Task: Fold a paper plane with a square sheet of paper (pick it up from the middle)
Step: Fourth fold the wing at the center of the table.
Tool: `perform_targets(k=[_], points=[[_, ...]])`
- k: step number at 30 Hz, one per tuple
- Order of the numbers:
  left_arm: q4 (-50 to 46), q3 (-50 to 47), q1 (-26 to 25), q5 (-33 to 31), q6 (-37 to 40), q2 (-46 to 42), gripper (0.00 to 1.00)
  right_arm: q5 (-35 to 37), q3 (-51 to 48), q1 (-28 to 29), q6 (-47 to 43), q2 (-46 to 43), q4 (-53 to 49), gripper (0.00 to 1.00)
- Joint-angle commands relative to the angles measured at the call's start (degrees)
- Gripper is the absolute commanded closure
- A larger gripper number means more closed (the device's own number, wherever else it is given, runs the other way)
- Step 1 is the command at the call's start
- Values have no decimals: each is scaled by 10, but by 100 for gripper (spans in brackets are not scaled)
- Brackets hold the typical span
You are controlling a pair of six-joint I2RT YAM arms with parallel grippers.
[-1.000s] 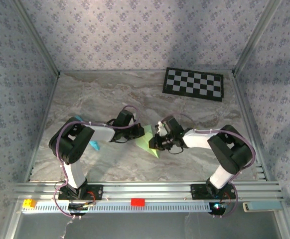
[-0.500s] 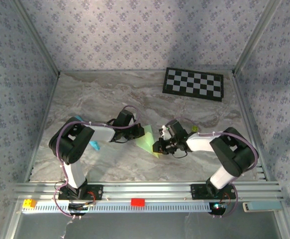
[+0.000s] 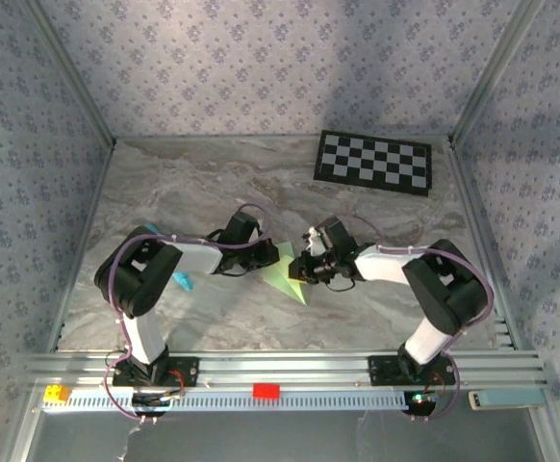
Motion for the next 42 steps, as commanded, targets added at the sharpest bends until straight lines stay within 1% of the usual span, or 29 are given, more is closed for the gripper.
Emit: perform_targets(k=[1,4,7,11,13,16,20,24,29,34,42], points=[[-52,1,-2,-22,0,19,93,2,19,-6,13,30,-12,85],[-51,2,-3,-21,-1,17,92,21,5,-7,11,42,-15,87],[-55,14,-3,-10,0,9,91,33,-23,-10,11,47,-16,92],[-71,34,-3,-7,4,-26,84,41,-51,-10,12,52,-7,97],[-77,44,-4,-4,7,-44,83,45,-53,-10,11,53,-11,99],[-95,51,-12,-5,8,-64,88,46,-51,-10,11,56,-11,100],[-96,32,-31,0,-2,-69,95,51,-47,-10,10,54,-18,100],[-73,16,-50,-2,-18,-53,97,52,-49,-11,9,54,-20,100],[-52,10,-53,-3,-24,-14,97,51,-53,-12,8,54,-18,100],[-58,4,-44,-27,-8,5,97,55,-60,-12,4,56,-17,100],[-74,20,-2,-24,19,14,97,57,-70,-12,0,62,-13,100]])
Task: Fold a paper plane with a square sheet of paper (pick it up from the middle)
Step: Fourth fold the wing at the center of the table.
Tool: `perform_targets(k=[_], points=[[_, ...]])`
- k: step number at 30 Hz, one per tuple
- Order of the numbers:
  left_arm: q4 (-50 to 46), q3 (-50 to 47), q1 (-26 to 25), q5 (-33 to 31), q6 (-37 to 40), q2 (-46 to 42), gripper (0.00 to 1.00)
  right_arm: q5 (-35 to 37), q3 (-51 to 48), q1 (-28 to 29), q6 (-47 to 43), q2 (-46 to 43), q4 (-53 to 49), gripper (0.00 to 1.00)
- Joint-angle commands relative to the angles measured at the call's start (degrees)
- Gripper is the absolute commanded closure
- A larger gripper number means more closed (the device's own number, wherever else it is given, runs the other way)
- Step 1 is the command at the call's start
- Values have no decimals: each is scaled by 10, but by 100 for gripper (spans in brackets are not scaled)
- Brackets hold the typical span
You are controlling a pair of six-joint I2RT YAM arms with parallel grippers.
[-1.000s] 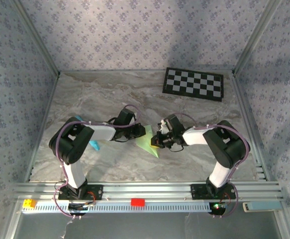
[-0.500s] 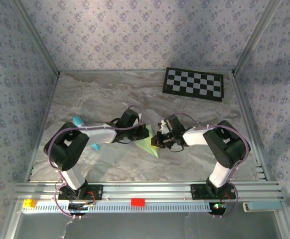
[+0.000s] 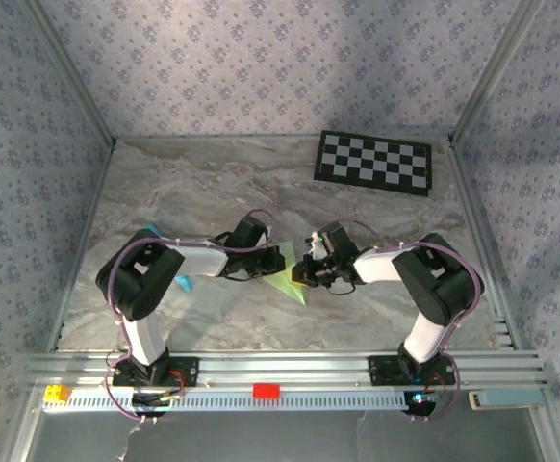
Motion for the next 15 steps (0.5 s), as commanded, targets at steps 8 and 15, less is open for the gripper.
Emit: perform_targets(k=[8,15], points=[[-82,66,79,-41,52,36,96,48,-34,-3,-13,31,-80,100],[-107,104,103,-26,65,36,94,42,-32,-4,-17,26,-80,100]])
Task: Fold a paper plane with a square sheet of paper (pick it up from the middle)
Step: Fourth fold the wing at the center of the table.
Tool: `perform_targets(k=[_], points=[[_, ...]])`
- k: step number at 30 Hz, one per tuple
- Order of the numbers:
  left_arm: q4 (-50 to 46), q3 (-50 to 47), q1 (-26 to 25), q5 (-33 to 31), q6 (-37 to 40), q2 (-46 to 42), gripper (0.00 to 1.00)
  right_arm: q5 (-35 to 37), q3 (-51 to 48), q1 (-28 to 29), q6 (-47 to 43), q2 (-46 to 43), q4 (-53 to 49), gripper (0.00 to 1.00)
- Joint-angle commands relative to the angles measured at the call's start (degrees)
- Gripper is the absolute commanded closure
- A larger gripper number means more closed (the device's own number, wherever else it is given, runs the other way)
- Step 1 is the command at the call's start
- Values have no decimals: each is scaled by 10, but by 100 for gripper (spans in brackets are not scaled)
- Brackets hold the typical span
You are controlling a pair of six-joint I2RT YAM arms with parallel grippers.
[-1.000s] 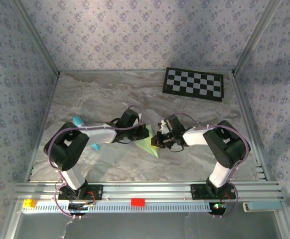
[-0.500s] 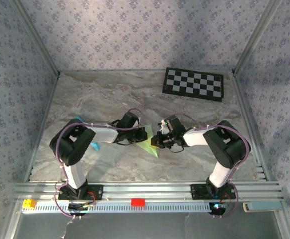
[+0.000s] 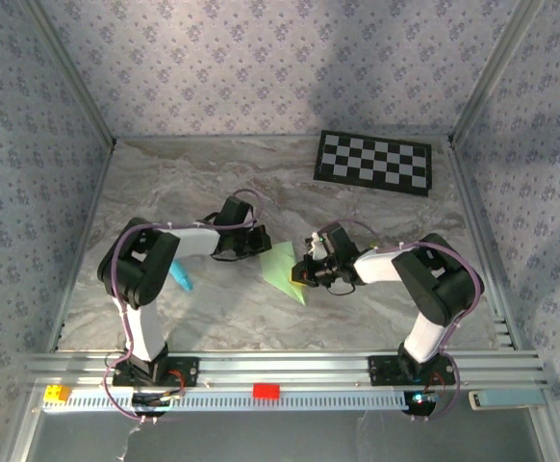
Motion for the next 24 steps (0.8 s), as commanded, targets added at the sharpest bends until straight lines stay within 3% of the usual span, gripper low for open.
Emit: perform_targets(k=[1,7,12,17,24], points=[[-35,24,10,-17,21,-8,94,41,-29,-3,-17,26,-86,100],[-45,14,3,-23,13,-67,92,32,-17,-3,-30,23,-95,100],[-38,-6,-52,-27,-3,-99,91,30,-10,-3,-34,19,-102,100],[29,-36,-107,-22,-79,-77,92,30,-12,-5,-35,14,-103,100],[26,-35,-139,-49,-102,-35,94,30,-12,-6,-35,3,-101,100]])
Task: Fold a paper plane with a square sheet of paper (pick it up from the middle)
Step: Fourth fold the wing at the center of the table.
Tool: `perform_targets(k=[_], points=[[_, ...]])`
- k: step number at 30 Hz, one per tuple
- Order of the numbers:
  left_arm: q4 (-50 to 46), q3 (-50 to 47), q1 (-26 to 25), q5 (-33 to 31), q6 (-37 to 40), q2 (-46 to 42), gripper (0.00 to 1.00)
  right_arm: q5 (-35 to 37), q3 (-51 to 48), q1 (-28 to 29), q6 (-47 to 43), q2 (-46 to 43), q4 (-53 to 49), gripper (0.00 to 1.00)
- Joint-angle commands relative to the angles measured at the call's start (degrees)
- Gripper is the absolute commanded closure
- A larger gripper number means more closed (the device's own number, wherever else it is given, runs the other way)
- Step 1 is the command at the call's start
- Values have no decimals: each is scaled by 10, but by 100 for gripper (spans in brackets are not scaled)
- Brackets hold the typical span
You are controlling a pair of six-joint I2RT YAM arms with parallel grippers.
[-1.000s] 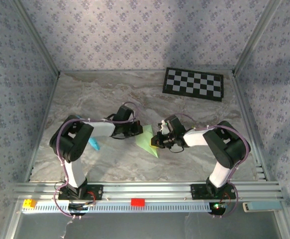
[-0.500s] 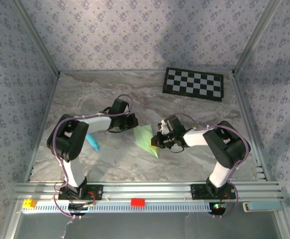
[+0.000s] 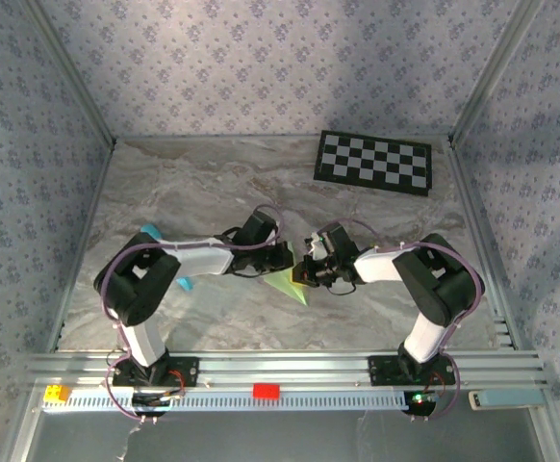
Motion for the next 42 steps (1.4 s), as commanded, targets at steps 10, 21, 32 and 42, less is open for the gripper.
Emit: perform_targets(k=[10,21,32,42], points=[[5,-25,-3,-37,-22,47,96,15,-15,-5,-21,-77,-80,96],[-10,-26,-3,-43,-11,44,97,-11,-36,30,-38,-104,-110,91],[-16,-27,-3,-46,-7,39,97,6,-108,20,-18,-81,-65,90],[-17,-27,-3,-48,-17,23,97,38,-112,6,5,-210,-145,77]])
